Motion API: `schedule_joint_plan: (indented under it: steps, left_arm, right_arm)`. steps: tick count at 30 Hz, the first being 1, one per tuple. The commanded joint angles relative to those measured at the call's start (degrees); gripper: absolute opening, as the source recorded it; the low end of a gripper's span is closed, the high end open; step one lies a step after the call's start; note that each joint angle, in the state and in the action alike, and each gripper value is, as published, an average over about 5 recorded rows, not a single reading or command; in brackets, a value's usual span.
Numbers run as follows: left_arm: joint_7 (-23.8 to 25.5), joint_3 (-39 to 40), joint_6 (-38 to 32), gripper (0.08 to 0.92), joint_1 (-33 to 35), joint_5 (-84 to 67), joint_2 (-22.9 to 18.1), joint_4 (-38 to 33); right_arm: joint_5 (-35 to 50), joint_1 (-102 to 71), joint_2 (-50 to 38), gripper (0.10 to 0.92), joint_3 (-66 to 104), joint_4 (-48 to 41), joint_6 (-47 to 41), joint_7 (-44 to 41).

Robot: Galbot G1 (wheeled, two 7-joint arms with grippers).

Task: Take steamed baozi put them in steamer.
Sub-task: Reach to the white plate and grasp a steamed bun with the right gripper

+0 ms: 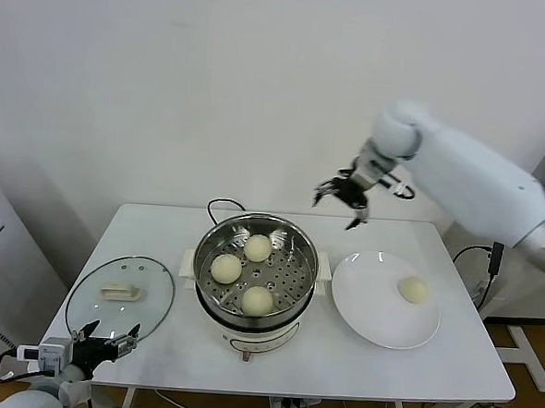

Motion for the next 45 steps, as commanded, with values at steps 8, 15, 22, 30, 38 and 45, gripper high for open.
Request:
schedule_joint_plan:
  steps: [8, 15, 22, 30, 38, 45]
  left_arm:
    - [0.0, 0.0, 0.2, 0.823, -0.1, 0.0, -0.1, -0.3]
    - [-0.1, 0.2, 0.3, 0.823, -0.1, 0.0, -0.2, -0.3]
    - [0.0, 0.2, 0.2, 0.823, -0.2, 0.0, -0.1, -0.2]
    - [0.0, 0.4, 0.2, 0.823, -0.4, 0.1, -0.3, -0.2]
    - [0.0, 0.7, 0.1, 0.823, -0.6, 0.0, -0.4, 0.0]
    - [0.1, 0.7, -0.1, 0.823, -0.4, 0.0, -0.4, 0.3]
  right_arm:
    - [-2.3, -10.0, -8.3, 0.823, 5.2, -16.1, -5.4, -0.9]
    - [-8.2, -16.9, -6.7, 0.823, 10.7, -20.4, -3.4, 0.7]
    - [-13.1, -20.5, -5.7, 0.823, 14.9, -23.2, -2.5, 3.0]
    - [-16.4, -25.6, -4.2, 0.823, 19.3, -24.4, -2.4, 8.2]
    - [-20.7, -27.9, -2.8, 0.823, 23.2, -26.4, -2.2, 12.0]
    - [-23.7, -29.4, -1.5, 0.823, 25.9, -28.1, -2.2, 14.8]
